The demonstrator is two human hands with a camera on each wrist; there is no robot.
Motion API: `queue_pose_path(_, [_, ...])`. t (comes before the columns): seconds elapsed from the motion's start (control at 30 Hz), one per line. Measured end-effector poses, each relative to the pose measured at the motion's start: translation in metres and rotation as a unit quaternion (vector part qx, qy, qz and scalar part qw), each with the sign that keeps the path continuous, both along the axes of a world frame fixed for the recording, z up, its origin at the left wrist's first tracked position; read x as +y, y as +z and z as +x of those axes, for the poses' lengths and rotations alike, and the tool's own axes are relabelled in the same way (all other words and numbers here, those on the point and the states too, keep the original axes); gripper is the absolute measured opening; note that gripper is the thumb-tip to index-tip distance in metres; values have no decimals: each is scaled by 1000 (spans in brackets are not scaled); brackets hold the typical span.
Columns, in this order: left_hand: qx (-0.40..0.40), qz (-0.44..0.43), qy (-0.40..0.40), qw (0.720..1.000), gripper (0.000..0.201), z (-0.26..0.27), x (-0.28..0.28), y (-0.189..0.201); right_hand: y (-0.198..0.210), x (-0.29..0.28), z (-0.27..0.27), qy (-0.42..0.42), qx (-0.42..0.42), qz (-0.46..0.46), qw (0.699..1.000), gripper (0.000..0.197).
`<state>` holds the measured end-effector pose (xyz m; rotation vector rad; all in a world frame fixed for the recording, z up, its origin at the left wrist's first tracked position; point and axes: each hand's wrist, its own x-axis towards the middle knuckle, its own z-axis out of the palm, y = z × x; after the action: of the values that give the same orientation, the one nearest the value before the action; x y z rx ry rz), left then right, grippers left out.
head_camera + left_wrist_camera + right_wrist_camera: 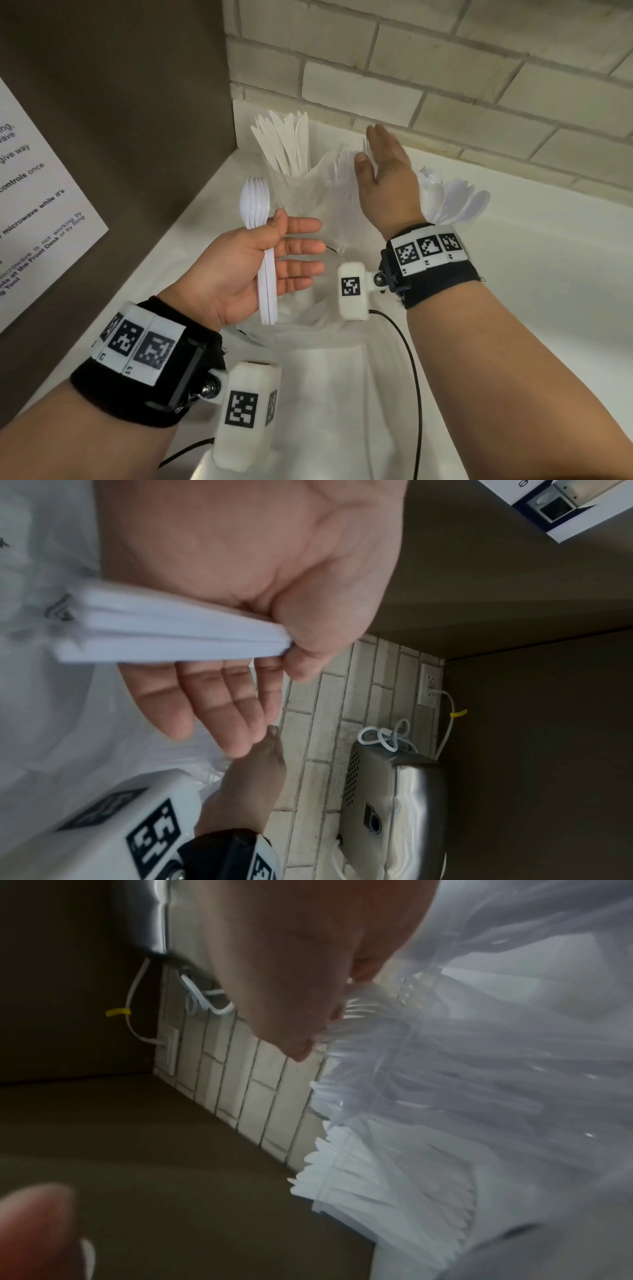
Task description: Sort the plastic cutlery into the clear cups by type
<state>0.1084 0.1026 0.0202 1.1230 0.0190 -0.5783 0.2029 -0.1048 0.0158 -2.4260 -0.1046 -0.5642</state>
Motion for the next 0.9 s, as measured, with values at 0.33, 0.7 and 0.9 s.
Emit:
queue_pose_path(0.33, [-58, 190, 21, 980, 14, 3, -10, -1, 47, 34, -56, 23, 39, 105, 993, 25])
queue_pose_path(0.7, [-135, 277, -101, 946, 28, -1, -40, -3, 32, 60, -100, 50, 211, 222, 951, 30])
queue_pose_path(0.9, [-219, 405, -52, 886, 81, 5, -44, 3, 45, 30, -93, -10, 96, 266, 959, 20])
